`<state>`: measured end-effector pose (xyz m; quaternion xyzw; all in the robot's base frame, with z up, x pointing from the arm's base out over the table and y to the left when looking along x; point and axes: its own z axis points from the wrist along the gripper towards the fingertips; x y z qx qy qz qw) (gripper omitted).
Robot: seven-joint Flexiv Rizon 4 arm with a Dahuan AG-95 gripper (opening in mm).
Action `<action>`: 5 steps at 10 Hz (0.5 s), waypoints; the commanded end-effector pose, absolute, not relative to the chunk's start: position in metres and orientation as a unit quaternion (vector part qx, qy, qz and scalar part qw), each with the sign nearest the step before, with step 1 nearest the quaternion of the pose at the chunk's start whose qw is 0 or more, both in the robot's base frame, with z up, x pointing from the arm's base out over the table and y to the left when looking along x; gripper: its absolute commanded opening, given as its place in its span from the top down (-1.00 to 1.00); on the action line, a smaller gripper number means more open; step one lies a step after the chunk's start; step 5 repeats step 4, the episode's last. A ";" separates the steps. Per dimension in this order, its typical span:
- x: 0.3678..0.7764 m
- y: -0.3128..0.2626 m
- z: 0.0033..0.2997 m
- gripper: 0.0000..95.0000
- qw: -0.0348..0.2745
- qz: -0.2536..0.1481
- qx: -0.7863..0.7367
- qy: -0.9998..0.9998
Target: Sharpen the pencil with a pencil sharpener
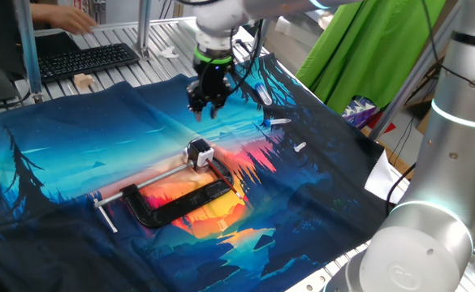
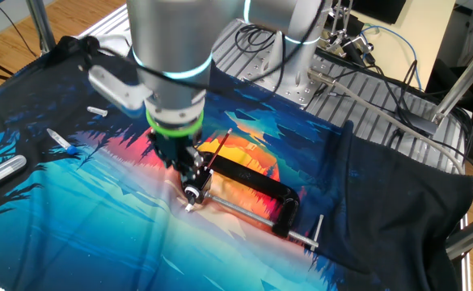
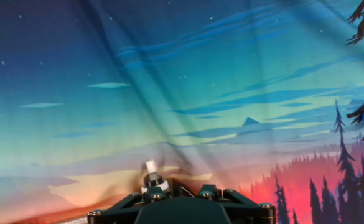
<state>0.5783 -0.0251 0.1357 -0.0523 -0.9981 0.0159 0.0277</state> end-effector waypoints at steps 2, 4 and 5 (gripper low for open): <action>0.577 -0.028 0.137 0.20 0.029 0.018 -0.052 -0.998; 0.577 -0.029 0.138 0.20 0.030 0.020 -0.050 -0.998; 0.577 -0.029 0.138 0.20 0.030 0.020 -0.050 -0.998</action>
